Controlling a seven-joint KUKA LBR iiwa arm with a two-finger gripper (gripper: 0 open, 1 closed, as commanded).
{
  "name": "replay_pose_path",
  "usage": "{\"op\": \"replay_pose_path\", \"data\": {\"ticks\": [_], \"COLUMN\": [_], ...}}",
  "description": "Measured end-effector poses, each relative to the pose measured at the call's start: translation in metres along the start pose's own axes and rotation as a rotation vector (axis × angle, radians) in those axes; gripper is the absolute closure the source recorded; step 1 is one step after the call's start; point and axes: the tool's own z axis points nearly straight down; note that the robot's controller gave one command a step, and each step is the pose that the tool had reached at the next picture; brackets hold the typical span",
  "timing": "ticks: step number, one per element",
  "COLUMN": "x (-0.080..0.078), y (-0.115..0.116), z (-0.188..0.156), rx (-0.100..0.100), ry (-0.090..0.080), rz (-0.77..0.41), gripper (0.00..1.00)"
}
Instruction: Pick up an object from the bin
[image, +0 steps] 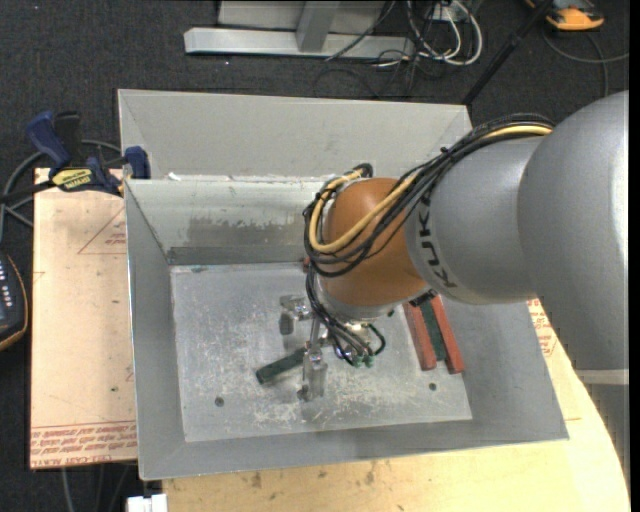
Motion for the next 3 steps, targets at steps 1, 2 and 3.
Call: {"op": "replay_pose_path", "data": {"ticks": [1, 2, 3], "x": [0.006, 0.005, 0.004], "y": [0.008, 0.002, 0.002], "z": [-0.003, 0.033, 0.033], "rx": [0.000, 0.000, -0.001], "ry": [0.004, 0.006, 0.004], "rz": [0.014, -0.099, -0.098], "gripper": [0.00, 0.00, 0.00]}}
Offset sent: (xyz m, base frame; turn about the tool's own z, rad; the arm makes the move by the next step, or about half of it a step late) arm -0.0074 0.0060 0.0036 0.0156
